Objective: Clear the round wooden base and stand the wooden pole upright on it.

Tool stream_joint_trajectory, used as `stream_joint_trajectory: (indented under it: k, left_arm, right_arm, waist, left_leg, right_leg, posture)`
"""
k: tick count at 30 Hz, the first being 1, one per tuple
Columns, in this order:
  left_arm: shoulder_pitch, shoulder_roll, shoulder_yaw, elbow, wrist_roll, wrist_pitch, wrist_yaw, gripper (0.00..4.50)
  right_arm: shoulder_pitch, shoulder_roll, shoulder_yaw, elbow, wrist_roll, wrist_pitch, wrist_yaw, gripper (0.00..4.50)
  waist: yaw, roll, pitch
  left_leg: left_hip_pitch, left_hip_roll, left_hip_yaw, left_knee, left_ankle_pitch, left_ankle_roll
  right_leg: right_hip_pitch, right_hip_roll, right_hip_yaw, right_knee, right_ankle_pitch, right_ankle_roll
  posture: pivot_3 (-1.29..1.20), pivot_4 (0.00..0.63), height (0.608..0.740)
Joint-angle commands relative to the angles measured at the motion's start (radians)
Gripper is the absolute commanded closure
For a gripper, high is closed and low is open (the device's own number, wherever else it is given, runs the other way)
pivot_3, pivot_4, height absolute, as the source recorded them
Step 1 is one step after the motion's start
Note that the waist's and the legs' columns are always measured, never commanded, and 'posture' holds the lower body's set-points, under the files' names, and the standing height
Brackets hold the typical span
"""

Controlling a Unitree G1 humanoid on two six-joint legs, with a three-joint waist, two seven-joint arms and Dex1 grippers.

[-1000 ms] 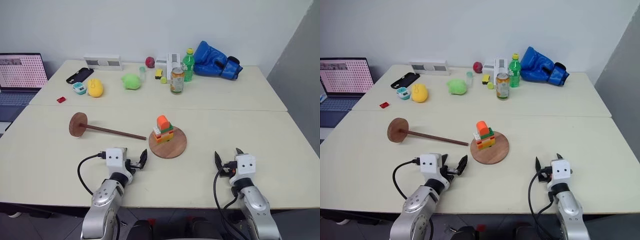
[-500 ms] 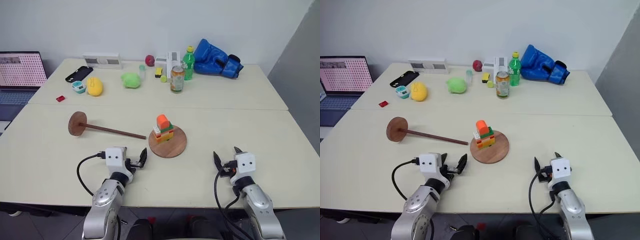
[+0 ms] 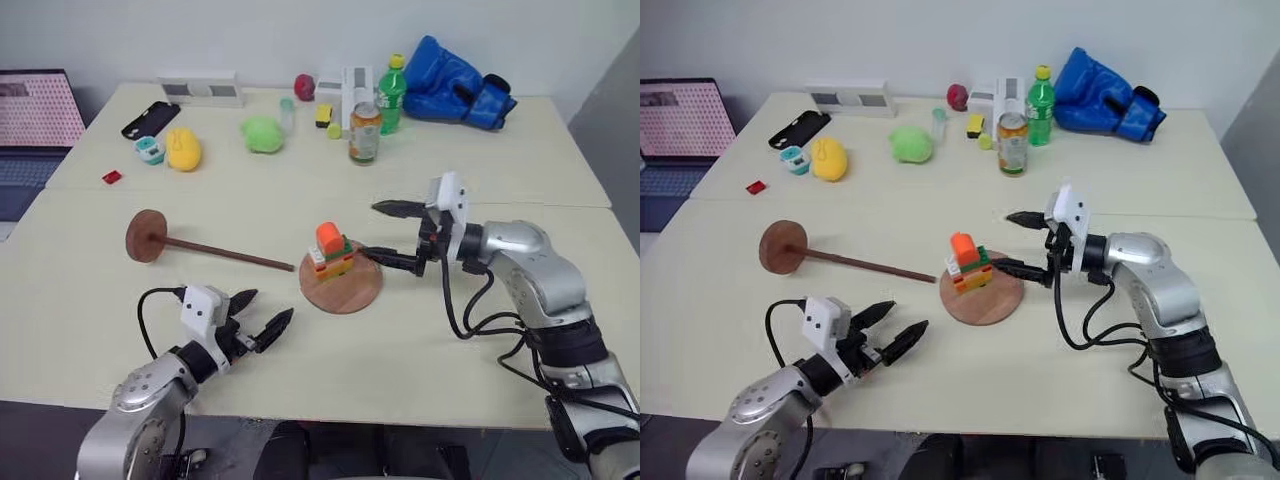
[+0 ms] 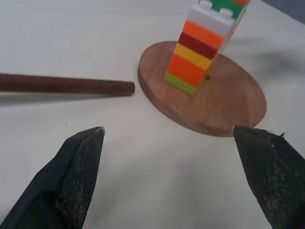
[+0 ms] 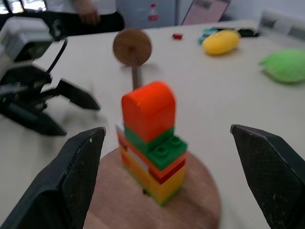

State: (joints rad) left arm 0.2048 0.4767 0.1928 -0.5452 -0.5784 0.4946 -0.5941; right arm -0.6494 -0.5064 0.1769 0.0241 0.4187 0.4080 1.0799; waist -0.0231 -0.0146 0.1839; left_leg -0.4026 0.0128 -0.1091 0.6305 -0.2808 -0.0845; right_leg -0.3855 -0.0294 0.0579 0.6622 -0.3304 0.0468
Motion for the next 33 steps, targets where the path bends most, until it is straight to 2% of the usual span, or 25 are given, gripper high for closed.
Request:
stream_joint_trajectory:
  k: [1, 15, 29, 32, 33]
  left_arm:
    - [0.027, 0.028, 0.043, -0.14, -0.085, -0.022, -0.05, 0.0]
    - [0.077, 0.052, 0.041, -0.216, -0.061, -0.113, -0.075, 0.0]
    - [0.116, 0.043, 0.037, -0.257, -0.046, -0.136, -0.033, 0.0]
    - [0.114, 0.041, 0.03, -0.261, -0.043, -0.136, -0.019, 0.0]
    - [0.114, 0.041, 0.028, -0.262, -0.042, -0.136, -0.016, 0.0]
  right_arm:
    - [-0.074, 0.014, 0.004, 0.049, 0.012, -0.019, 0.086, 0.07]
    - [-0.211, 0.185, 0.032, 0.304, -0.083, -0.189, 0.116, 0.07]
    - [-0.313, 0.278, 0.031, 0.58, -0.179, -0.384, 0.158, 0.07]
    - [-0.323, 0.287, 0.025, 0.607, -0.177, -0.396, 0.172, 0.51]
    - [-0.325, 0.287, 0.025, 0.614, -0.179, -0.4, 0.178, 0.78]
  waist:
    - [-0.004, -0.001, 0.001]
    - [-0.012, -0.001, 0.002]
    - [-0.014, -0.001, 0.002]
    - [-0.018, -0.001, 0.002]
    - [-0.019, -0.001, 0.002]
  left_leg:
    - [0.0, 0.0, 0.001, 0.0, 0.0, 0.0]
    - [0.004, -0.001, 0.002, 0.013, 0.0, 0.0]
    - [0.005, -0.001, 0.002, 0.015, 0.0, 0.0]
    - [0.005, 0.0, 0.002, 0.015, 0.0, 0.0]
    - [0.005, 0.0, 0.002, 0.015, 0.0, 0.0]
  right_leg:
    - [0.0, -0.001, 0.001, 0.0, 0.0, 0.0]
    - [0.0, 0.006, 0.005, 0.017, 0.001, 0.001]
    - [0.0, 0.007, 0.005, 0.019, 0.001, 0.001]
    - [0.0, 0.007, 0.005, 0.02, 0.001, 0.001]
    - [0.0, 0.007, 0.005, 0.02, 0.001, 0.001]
  posture:
    - [0.0, 0.15, 0.74]
    - [0.0, 0.15, 0.74]
    - [0.0, 0.15, 0.74]
    - [0.0, 0.15, 0.74]
    - [0.0, 0.15, 0.74]
